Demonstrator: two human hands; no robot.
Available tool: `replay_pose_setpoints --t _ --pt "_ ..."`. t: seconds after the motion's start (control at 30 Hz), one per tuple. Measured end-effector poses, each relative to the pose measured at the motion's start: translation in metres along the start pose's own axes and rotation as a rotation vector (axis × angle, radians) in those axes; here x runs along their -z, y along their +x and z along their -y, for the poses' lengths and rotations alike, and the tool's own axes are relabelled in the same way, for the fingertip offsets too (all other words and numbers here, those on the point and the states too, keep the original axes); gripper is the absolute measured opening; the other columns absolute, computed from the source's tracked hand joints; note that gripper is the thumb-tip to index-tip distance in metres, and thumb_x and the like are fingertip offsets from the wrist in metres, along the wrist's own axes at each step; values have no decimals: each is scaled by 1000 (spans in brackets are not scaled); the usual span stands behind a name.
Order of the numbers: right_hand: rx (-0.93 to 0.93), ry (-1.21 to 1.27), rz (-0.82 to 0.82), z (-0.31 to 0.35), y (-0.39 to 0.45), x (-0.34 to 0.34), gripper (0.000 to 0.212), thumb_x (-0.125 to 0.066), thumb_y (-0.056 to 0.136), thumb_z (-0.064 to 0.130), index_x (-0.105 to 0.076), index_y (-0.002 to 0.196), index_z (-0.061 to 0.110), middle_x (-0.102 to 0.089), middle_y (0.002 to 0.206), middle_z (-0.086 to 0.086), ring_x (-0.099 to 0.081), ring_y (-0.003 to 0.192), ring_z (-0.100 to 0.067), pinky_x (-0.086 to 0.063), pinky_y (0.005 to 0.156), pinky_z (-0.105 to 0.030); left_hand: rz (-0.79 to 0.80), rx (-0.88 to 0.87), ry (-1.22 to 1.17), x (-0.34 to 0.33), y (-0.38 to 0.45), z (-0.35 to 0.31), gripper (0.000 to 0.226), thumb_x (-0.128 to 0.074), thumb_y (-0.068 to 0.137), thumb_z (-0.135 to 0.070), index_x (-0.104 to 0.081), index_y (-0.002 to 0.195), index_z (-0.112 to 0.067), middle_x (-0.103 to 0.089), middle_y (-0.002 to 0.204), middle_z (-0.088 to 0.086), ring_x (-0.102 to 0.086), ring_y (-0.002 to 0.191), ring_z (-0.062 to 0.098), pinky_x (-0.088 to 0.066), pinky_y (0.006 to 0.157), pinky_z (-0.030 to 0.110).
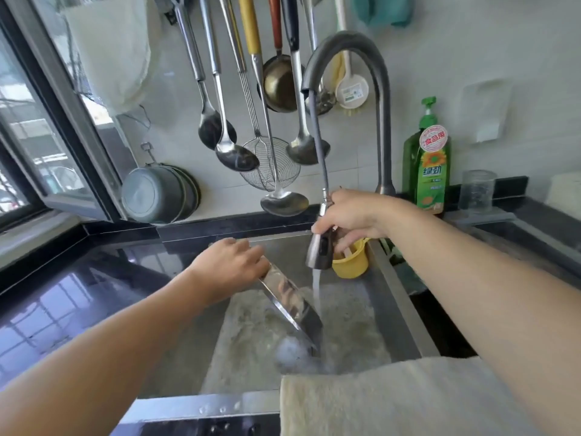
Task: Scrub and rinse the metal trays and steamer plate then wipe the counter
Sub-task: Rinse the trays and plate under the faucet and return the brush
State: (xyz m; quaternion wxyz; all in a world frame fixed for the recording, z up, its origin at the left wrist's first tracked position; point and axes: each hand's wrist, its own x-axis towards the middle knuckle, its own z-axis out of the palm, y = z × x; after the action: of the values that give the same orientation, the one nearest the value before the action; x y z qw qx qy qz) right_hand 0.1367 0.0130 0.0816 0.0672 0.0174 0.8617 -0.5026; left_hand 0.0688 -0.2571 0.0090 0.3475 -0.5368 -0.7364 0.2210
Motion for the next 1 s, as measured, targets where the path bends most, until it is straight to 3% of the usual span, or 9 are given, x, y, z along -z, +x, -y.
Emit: replay_pose_setpoints --t 0.1,0.17,0.23,0.43,0.6,0.67,0.83,0.93,1.0 --pt "50 124 42 4 -4 -18 18 -67 93 1 -55 106 4 -69 111 -24 -72 101 -35 -62 82 -45 -25 59 17 -15 -6 -10 11 -69 80 -8 -62 86 -13 -55 78 7 -55 56 28 -50 44 37" --pt "78 190 40 7 -2 -28 14 -66 93 -1 -57 103 3 -69 113 -25 -71 102 -36 -62 82 -46 -39 74 50 -23 -9 -14 5 -54 90 -8 -59 90 -12 -56 82 9 -56 56 29 -51 44 38" --pt "95 236 12 7 3 -35 15 -67 92 -1 -58 103 3 -69 113 -24 -71 101 -35 -62 83 -47 -81 109 78 -27 -11 -14 25 -39 96 -5 -62 88 -10 -58 82 10 -57 54 29 -48 42 35" --pt "124 352 -118 2 27 -52 24 -71 87 4 -61 109 8 -72 105 -14 -74 89 -25 -64 72 -41 -39 201 153 -24 -15 -10 20 -64 78 -7 -72 97 -8 -56 71 3 -57 50 27 -37 43 29" --pt "134 436 -201 11 52 -69 33 -72 82 6 -62 112 15 -69 109 -9 -71 94 -22 -64 69 -41 -102 183 119 -23 -20 -10 20 -60 94 -12 -72 107 -4 -56 68 2 -59 51 27 -39 44 32" --pt "121 397 -275 12 61 -70 32 -73 79 9 -62 108 16 -68 107 -7 -69 95 -22 -65 68 -42 -126 180 101 -23 -24 -9 30 -55 98 -18 -74 117 -4 -60 71 1 -62 54 26 -41 45 32" --pt "93 354 -356 11 74 -65 37 -74 74 10 -57 106 15 -65 109 -8 -69 95 -28 -65 66 -44 -87 215 -3 -25 -41 0 41 -48 105 -21 -63 142 -12 -76 108 1 -75 82 25 -55 52 34" --pt "101 363 -277 13 74 -65 32 -73 77 8 -60 104 17 -66 108 -9 -69 95 -26 -64 67 -44 -87 250 -36 -27 -47 4 43 -38 112 -27 -61 144 -11 -75 121 4 -75 105 27 -62 62 38" --pt "112 383 -199 15 72 -66 27 -72 79 6 -63 101 18 -69 110 -11 -71 94 -26 -64 70 -45 -53 285 -40 -29 -48 3 45 -44 107 -25 -60 145 -9 -75 124 6 -73 112 30 -63 67 40"
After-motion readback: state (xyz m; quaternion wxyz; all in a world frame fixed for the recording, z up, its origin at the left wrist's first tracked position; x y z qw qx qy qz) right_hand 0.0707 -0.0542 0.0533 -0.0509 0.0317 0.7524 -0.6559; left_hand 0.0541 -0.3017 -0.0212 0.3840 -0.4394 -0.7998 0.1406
